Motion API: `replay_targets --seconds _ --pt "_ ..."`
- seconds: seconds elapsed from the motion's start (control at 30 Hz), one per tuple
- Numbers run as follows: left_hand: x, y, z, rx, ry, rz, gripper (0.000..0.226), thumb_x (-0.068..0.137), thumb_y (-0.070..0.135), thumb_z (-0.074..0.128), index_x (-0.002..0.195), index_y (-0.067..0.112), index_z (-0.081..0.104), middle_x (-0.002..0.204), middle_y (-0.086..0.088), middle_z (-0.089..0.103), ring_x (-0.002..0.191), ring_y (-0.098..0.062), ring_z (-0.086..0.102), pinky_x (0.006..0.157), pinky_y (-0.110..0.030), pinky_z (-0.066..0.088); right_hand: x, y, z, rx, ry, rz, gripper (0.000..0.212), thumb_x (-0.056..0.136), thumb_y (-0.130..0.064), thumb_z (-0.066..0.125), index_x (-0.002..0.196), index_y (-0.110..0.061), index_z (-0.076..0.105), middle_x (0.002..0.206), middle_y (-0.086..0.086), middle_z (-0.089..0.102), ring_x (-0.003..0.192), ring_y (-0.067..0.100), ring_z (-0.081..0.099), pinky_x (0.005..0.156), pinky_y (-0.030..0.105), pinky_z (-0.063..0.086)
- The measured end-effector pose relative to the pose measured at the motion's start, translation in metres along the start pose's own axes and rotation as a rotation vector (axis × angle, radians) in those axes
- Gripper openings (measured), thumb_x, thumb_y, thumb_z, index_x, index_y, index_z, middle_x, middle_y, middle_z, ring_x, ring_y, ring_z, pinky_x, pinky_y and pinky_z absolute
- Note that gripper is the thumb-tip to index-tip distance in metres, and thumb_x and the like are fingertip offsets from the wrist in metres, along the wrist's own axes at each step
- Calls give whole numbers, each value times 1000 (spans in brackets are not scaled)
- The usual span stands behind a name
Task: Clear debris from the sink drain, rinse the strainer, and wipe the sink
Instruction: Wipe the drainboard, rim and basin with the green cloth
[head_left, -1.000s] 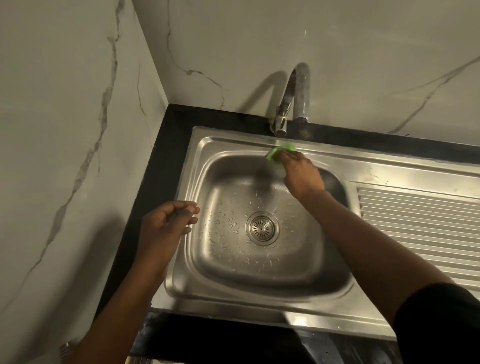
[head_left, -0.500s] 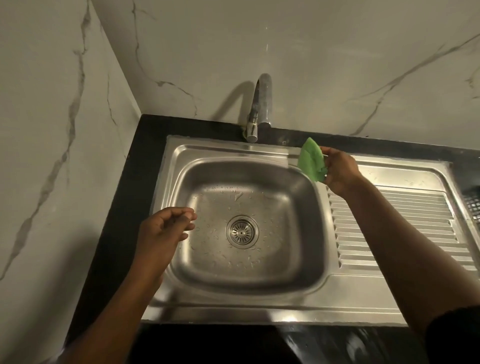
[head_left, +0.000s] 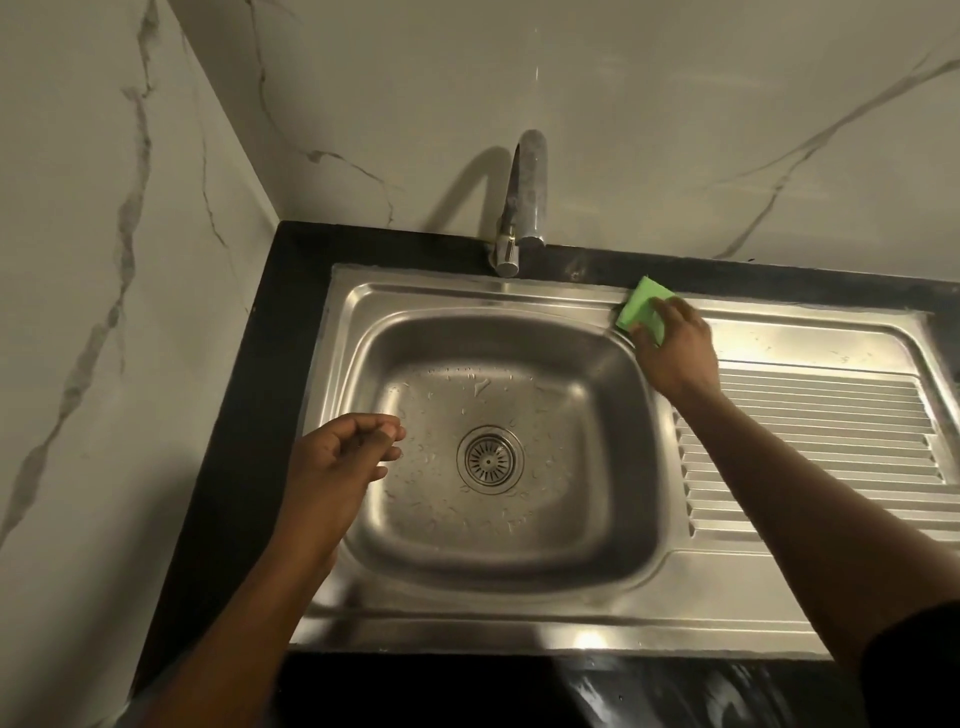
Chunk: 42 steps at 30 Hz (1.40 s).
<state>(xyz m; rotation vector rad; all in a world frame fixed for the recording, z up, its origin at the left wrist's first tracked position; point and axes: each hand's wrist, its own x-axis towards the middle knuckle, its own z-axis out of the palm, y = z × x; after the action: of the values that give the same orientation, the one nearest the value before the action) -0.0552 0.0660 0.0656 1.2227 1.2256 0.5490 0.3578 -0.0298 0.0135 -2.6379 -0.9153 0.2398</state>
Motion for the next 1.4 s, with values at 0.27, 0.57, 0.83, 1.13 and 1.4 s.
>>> replay_targets --seconds 0.27,0.57,0.83,1.13,1.4 --pt "6 -2 -10 8 12 -1 12 100 16 67 104 19 78 98 5 83 92 -14 79 84 -33 61 -20 -45 42 -151 184 5 37 94 -13 59 130 -4 63 133 20 61 124 42 52 107 49 44" --pt "13 -15 -25 12 18 -46 12 99 17 69 101 22 80 102 0 83 96 -20 80 88 -40 61 -31 -124 78 -186 171 -139 31 92 -15 54 119 -14 71 111 9 75 121 32 52 99 42 47" --pt "11 -11 -40 18 66 -31 13 100 18 67 105 19 79 102 2 83 95 -17 79 90 -41 62 -64 -244 130 -68 40 -425 27 96 -21 56 118 -16 70 115 7 72 126 33 49 105 48 43" --pt "3 -16 -57 3 131 -20 13 99 22 69 106 21 80 102 0 83 100 -23 79 93 -47 62 -82 -290 160 -12 -37 -615 27 91 -13 66 117 -15 71 120 7 74 124 31 57 96 43 51" --pt "0 -15 -65 -18 170 -7 14 99 21 69 101 26 81 101 3 83 95 -17 80 87 -39 62 -58 -282 148 -29 -178 -705 58 94 -18 67 149 -13 50 152 8 49 137 36 43 108 49 46"
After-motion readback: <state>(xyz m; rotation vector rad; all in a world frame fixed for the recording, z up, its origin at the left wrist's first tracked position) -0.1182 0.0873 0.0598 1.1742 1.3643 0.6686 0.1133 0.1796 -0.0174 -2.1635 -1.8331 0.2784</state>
